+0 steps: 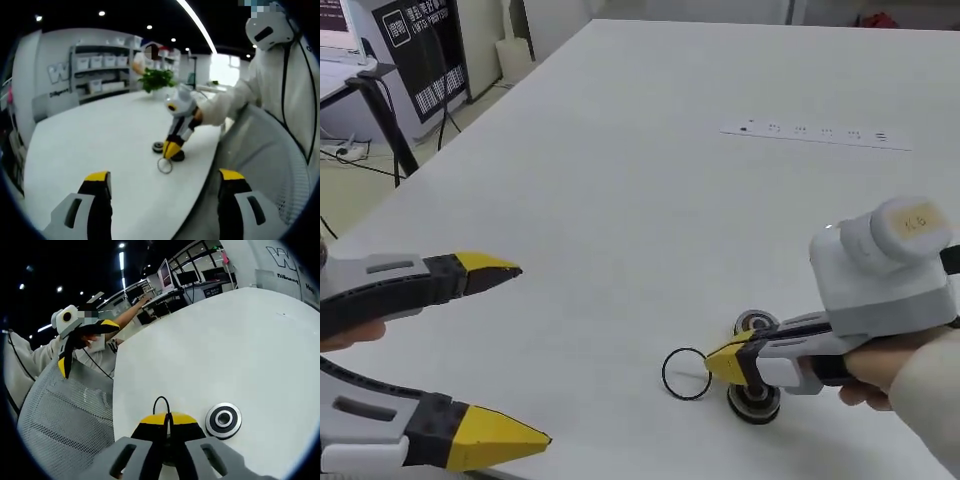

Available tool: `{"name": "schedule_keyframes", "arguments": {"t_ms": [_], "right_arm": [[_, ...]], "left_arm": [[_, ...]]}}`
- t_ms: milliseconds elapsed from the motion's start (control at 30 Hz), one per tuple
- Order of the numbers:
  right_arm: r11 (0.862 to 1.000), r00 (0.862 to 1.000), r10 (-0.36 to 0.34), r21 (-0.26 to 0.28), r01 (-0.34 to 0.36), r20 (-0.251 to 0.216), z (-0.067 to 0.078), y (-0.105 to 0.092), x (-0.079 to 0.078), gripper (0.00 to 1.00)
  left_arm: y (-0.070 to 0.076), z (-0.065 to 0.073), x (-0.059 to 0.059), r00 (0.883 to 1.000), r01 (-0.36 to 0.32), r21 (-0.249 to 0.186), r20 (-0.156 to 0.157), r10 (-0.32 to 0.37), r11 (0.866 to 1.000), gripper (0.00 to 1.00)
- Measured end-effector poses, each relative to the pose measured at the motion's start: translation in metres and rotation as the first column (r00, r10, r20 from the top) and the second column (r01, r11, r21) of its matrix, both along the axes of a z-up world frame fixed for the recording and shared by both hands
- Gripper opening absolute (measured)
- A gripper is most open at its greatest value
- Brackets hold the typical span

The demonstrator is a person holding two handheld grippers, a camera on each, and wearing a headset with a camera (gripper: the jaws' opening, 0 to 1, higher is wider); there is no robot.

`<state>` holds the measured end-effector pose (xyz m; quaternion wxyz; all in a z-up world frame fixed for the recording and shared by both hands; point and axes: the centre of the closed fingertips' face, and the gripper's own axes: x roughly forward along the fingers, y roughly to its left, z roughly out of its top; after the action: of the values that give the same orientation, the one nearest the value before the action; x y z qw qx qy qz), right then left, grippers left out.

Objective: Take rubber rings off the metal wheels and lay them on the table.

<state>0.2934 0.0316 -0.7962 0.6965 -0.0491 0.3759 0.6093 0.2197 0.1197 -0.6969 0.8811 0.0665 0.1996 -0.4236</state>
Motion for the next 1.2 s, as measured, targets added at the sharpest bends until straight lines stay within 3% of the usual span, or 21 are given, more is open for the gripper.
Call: {"name": "schedule_keyframes", "arguments": {"t_ms": [333,700,867,1200], "right_arm": [[1.000,1.000,-0.012,0.007,0.012,0.021,0.006,-0.007,0.006,0.07],[0.998,0.997,-0.027,0.053,0.023,0.071,0.035,-0.024,0.007,0.10],[0.994,0.993,-0.056,0.097,0.046,0.104,0.058,-0.032,0.009,0.11],[0.986,0.983,-0.116,0.135,0.098,0.139,0.072,-0.057,0.008,0.15]], "left_arm": [[-0.002,0.004,0.001,1.000,0.011,0.017,0.005,-0.011,1.000,0.89],[-0.007,0.007,0.004,1.000,0.027,0.024,0.009,-0.027,0.999,0.89],[-0.012,0.008,0.006,0.999,0.041,0.023,0.014,-0.042,0.999,0.88],[-0.017,0.014,0.008,0.998,0.062,0.042,0.023,-0.063,0.997,0.88]]}}
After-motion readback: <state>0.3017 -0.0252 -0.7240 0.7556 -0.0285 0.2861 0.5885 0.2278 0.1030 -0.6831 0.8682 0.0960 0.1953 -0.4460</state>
